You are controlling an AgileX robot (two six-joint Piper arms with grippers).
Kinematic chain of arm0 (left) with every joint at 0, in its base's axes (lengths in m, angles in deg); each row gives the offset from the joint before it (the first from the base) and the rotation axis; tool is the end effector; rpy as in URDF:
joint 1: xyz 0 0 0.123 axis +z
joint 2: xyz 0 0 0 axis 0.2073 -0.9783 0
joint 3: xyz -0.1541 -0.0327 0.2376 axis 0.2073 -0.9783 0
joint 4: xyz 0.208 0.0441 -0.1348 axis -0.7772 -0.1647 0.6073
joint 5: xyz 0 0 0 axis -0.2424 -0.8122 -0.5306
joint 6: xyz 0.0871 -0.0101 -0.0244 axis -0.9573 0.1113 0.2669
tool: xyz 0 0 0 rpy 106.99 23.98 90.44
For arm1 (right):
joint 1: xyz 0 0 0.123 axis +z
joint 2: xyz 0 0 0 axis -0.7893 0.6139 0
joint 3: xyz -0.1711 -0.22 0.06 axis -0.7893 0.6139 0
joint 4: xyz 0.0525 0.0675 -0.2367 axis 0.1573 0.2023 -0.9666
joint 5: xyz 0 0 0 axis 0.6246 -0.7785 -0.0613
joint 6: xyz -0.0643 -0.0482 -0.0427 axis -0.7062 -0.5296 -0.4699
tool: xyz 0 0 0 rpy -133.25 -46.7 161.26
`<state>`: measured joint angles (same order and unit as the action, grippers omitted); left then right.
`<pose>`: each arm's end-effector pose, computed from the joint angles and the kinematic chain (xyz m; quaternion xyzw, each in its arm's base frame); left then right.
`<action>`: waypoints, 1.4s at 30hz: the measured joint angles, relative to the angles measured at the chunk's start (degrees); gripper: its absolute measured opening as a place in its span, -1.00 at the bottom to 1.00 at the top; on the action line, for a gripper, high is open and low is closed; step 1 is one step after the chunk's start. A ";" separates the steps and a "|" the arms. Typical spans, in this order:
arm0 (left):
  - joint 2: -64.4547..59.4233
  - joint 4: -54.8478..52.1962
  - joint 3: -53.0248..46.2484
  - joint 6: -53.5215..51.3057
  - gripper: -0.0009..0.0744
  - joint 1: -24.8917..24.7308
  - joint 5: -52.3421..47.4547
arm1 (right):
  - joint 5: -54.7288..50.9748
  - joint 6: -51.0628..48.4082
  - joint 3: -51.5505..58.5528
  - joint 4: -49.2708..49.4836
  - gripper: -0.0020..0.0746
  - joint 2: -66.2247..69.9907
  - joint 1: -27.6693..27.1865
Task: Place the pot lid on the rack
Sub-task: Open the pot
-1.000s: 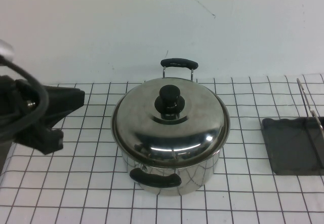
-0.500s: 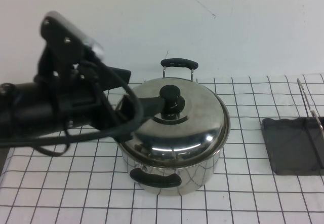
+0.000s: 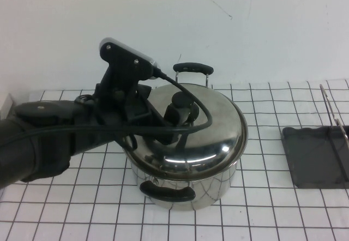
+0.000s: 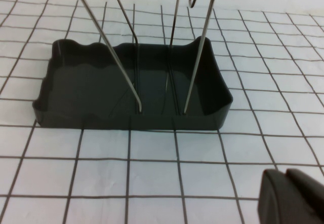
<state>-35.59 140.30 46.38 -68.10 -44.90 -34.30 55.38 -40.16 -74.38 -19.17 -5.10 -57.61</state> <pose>0.2675 -0.1863 0.2763 0.2789 0.7979 -0.1935 0.4981 0.0520 -0.0080 0.1729 0.0014 0.8015 -0.0767 0.5930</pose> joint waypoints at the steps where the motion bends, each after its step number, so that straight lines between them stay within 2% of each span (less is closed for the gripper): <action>1: -0.63 0.09 0.41 0.00 0.86 0.00 -0.64 | 0.00 0.00 0.00 0.00 -0.96 0.00 0.00; 21: -8.08 0.09 4.89 2.26 0.83 -0.09 -6.10 | 0.00 0.00 0.00 0.00 -0.96 0.00 0.00; 24: -8.45 0.13 5.12 4.88 0.60 -0.09 -6.37 | 0.00 0.00 0.00 0.00 -0.96 0.00 0.00; 27: -8.45 0.44 5.12 6.21 0.10 -0.09 -6.25 | 0.00 0.00 0.00 0.00 -0.96 0.00 0.00; 35: -8.45 -0.50 5.90 5.27 0.09 0.01 -9.40 | 0.00 0.00 0.00 0.00 -0.96 0.00 0.00; 36: -8.45 -0.73 6.26 4.88 0.07 0.01 -10.37 | 0.00 0.00 0.00 0.00 -0.96 0.00 0.00; 37: -8.45 -0.66 6.55 4.86 -0.14 0.01 -11.68 | 0.00 0.00 0.00 0.00 -0.96 0.00 0.00; 38: -8.33 -0.82 7.01 4.43 -0.06 0.01 -12.13 | 0.00 0.00 0.00 0.00 -0.96 0.00 0.00; 42: -6.17 -0.82 8.50 2.61 -0.09 -0.09 -13.67 | 0.00 0.00 0.00 0.00 -0.96 0.00 0.00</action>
<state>-41.76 139.48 54.88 -65.48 -44.99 -47.97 55.38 -40.16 -74.38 -19.17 -5.10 -57.61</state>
